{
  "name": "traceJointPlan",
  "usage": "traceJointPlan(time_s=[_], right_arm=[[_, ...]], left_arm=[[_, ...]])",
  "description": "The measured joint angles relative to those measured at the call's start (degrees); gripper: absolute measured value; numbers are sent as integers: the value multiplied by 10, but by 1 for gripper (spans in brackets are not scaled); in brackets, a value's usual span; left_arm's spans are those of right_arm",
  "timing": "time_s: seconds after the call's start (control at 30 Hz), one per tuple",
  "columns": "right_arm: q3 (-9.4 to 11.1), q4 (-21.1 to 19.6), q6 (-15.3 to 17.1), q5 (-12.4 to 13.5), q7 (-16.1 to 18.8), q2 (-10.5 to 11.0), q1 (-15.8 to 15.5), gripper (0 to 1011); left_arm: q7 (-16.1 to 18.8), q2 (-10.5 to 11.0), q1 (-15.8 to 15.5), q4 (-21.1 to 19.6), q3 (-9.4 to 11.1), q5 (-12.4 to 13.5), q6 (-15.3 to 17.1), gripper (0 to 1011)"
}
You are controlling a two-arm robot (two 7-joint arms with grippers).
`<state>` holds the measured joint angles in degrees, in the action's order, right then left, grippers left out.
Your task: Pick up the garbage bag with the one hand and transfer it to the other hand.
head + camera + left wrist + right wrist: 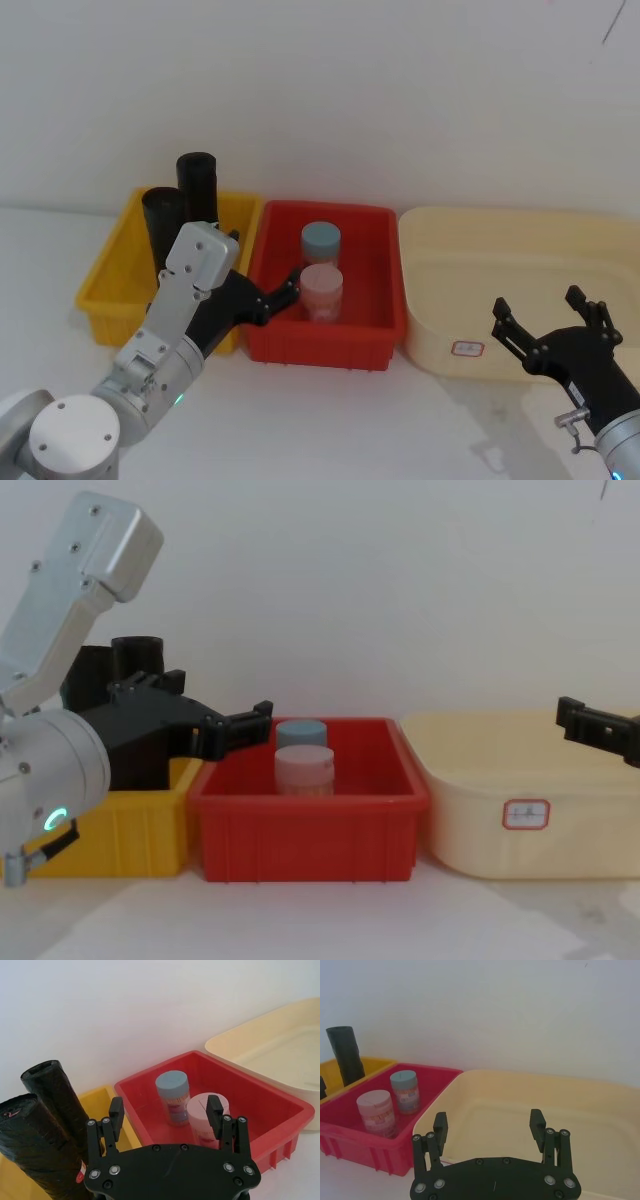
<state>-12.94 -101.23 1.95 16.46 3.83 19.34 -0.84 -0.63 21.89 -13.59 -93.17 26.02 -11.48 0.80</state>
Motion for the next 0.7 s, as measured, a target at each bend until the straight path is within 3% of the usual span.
traceJointPlan(time_s=[0.7], right_arm=[[0,0,0,0,0,0,0,1001]], left_arm=[[0,0,0,0,0,0,0,1001]])
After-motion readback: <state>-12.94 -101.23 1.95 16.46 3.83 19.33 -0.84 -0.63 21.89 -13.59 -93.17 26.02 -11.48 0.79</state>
